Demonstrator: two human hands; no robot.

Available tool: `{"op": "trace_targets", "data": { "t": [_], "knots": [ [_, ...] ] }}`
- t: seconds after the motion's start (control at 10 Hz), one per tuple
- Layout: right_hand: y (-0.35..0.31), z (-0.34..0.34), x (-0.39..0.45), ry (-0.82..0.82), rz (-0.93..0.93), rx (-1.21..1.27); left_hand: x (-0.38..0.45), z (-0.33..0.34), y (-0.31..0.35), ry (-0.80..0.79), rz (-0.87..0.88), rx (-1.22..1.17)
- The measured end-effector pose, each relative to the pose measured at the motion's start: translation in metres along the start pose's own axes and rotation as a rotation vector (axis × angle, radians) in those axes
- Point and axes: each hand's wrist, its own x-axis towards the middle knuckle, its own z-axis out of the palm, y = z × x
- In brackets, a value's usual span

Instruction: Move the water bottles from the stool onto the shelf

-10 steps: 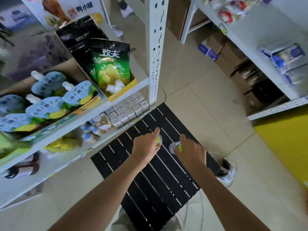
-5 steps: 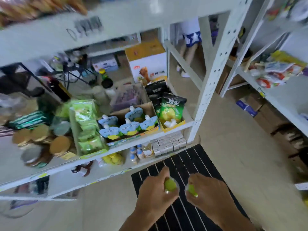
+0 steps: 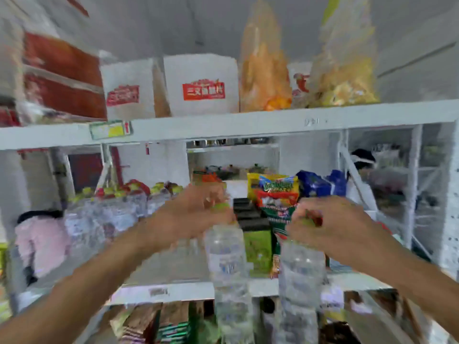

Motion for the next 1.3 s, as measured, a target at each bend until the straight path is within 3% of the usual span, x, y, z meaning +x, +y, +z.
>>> {"op": "trace_targets", "data": {
  "t": [0.1,0.3,0.5,0.6,0.8,1.0,1.2,1.3],
  "knots": [
    [-0.052,-0.006,0.07,0.067,-0.091,0.004,0.023,-0.077,-0.005,0.066,0.004,0.081],
    [-0.1,0.057,0.161,-0.093,0.001,-0.055,0.043,-0.136,-0.074,0.179,-0.029,0.219],
    [-0.104,0.14,0.214,-0.078,0.071,-0.262,0.068,-0.137,-0.147,0.146,-0.109,0.318],
    [-0.102,0.163,0.225,-0.02,0.124,-0.254,0.079,-0.135,-0.166,0.092,-0.129,0.254],
    [-0.096,0.186,0.235,0.028,0.217,-0.223,0.095,-0.136,-0.191,0.122,-0.118,0.189],
    [-0.101,0.192,0.225,-0.032,0.221,-0.17,0.101,-0.132,-0.203,0.166,-0.106,0.317],
    [-0.133,0.166,0.16,0.05,0.205,0.246,0.077,-0.123,-0.214,0.279,-0.018,0.509],
    [-0.15,0.144,0.1,0.202,0.088,0.522,0.061,-0.118,-0.224,0.369,0.0,0.442]
  ]
}}
